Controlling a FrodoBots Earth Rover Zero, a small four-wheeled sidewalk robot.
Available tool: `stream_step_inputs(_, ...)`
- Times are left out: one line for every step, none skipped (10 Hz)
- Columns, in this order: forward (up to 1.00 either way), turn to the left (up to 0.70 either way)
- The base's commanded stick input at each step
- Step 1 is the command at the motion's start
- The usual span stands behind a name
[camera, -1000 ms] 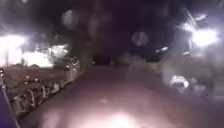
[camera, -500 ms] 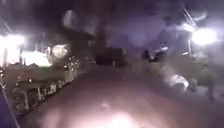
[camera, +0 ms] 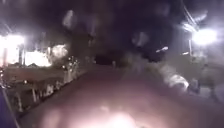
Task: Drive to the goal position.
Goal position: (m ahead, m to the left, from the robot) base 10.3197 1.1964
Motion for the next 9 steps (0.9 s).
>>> stream_step_inputs(0.3,0.0)
stream_step_inputs(0.3,0.0)
stream_step_inputs(0.3,0.0)
stream_step_inputs(0.3,0.0)
stream_step_inputs(0.3,0.0)
stream_step_inputs(0.3,0.0)
stream_step_inputs(0.3,0.0)
stream_step_inputs(0.3,0.0)
stream_step_inputs(0.3,0.0)
